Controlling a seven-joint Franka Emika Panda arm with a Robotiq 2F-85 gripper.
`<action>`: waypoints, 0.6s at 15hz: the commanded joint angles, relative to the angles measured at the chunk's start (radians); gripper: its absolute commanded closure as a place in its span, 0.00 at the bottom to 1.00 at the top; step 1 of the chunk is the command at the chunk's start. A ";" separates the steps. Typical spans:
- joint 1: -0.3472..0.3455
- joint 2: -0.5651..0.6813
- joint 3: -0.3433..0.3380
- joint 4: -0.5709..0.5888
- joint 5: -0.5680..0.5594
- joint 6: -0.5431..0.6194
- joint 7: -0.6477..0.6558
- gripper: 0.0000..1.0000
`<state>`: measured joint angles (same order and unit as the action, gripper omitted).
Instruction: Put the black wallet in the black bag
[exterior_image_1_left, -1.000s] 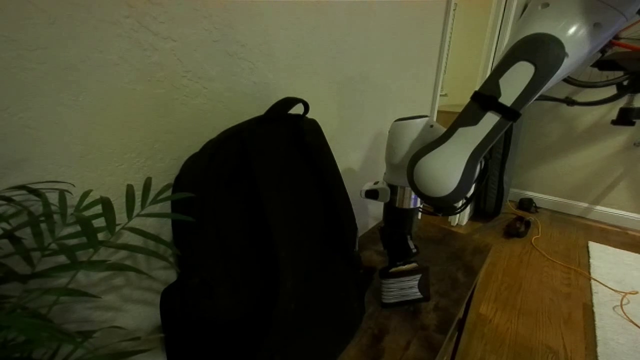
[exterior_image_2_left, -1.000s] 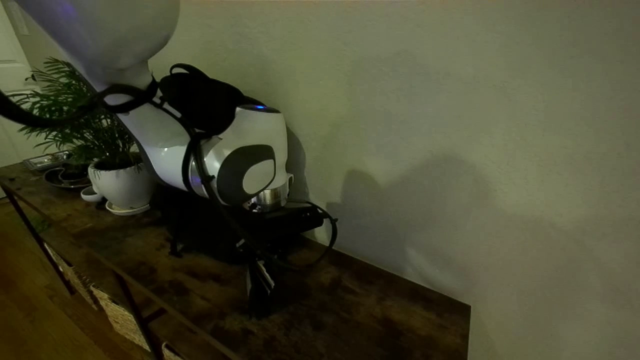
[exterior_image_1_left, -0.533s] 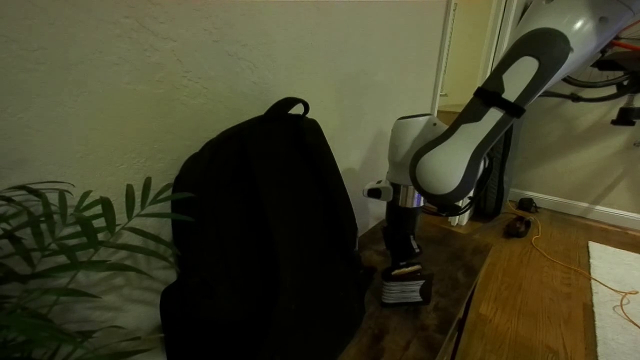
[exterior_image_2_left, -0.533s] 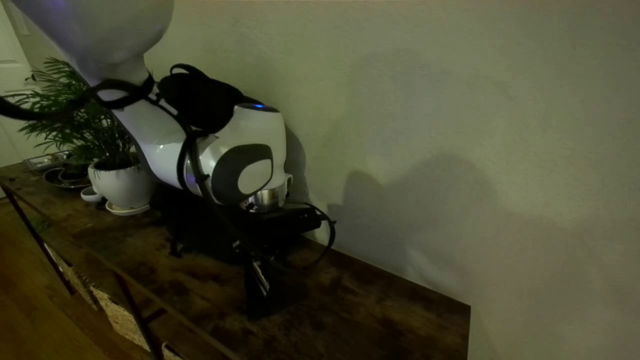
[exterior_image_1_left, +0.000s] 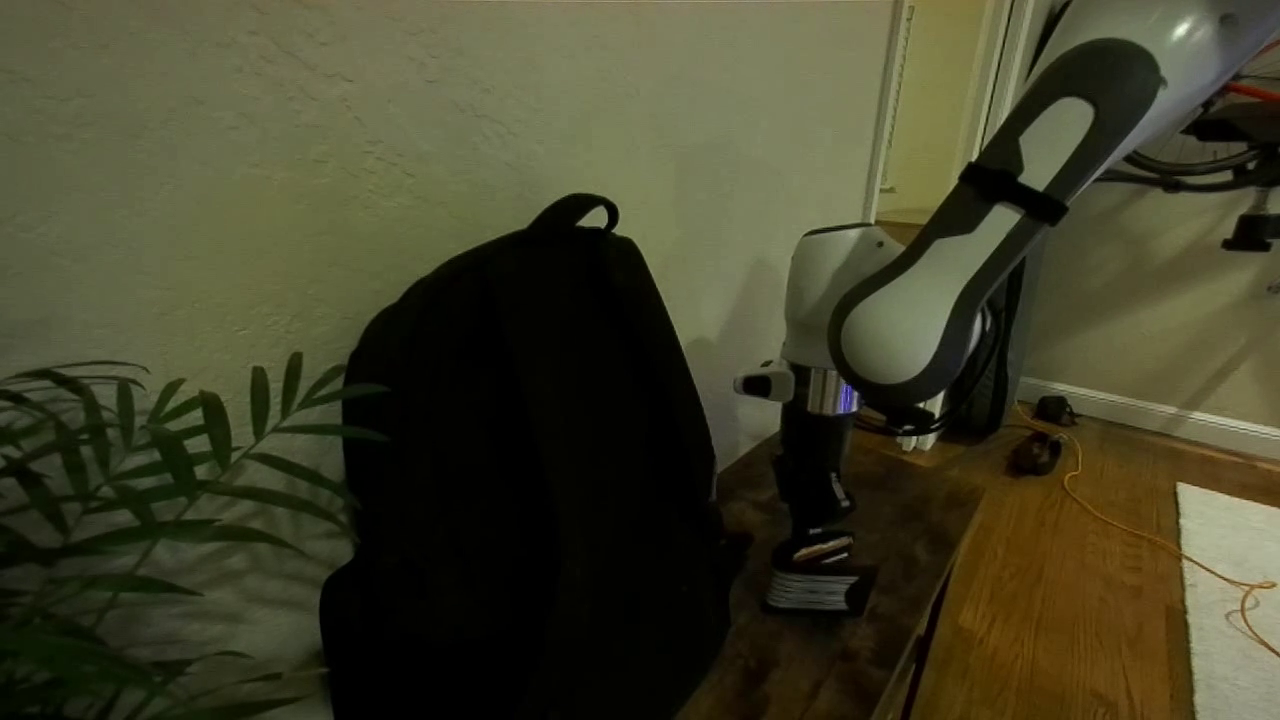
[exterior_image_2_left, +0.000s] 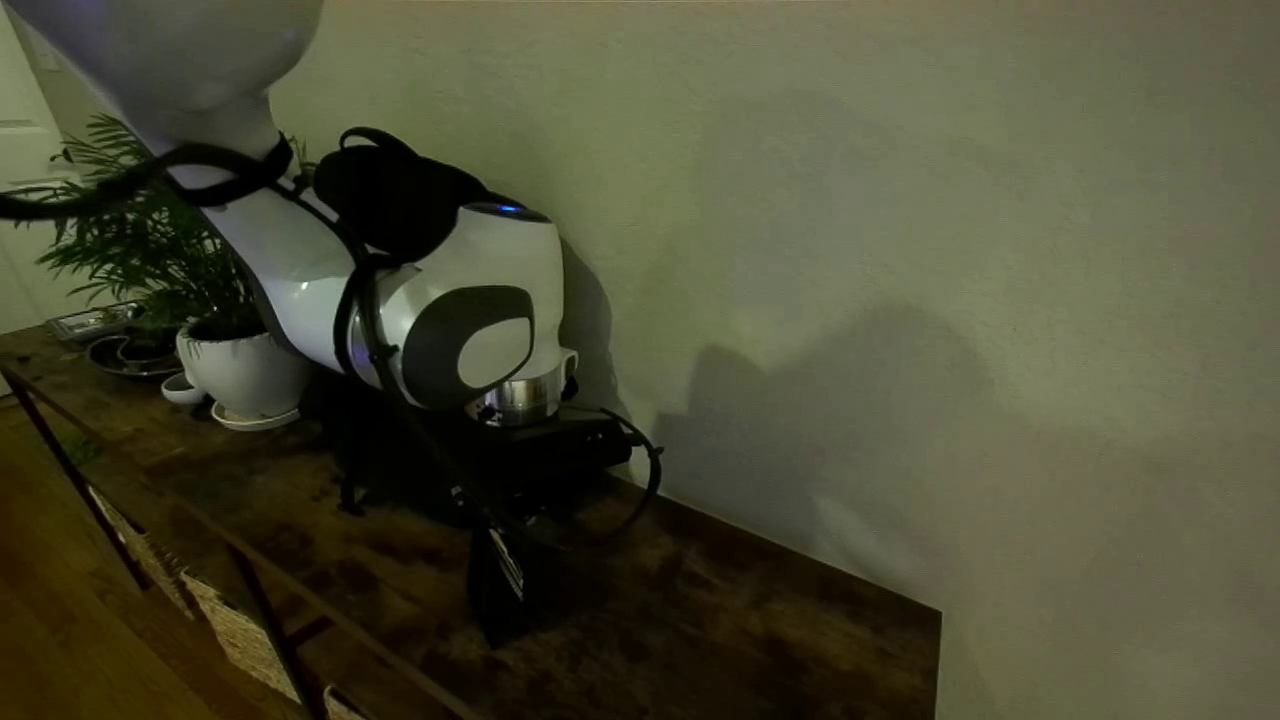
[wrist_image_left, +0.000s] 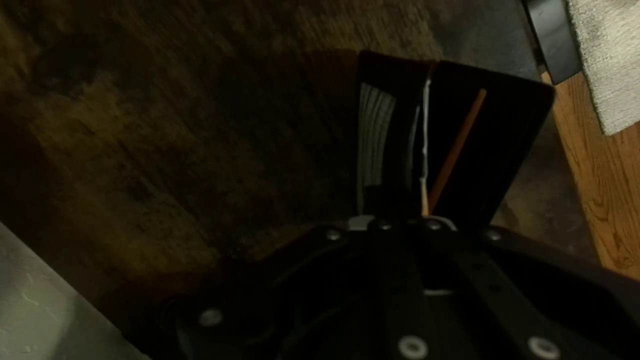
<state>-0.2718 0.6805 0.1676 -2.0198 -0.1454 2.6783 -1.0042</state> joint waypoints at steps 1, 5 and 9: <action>-0.006 -0.069 0.003 -0.064 0.022 -0.011 -0.025 0.70; -0.004 -0.084 0.007 -0.065 0.025 -0.016 -0.025 0.50; 0.005 -0.116 0.004 -0.069 0.028 -0.021 -0.013 0.26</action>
<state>-0.2700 0.6454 0.1724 -2.0268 -0.1446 2.6783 -1.0043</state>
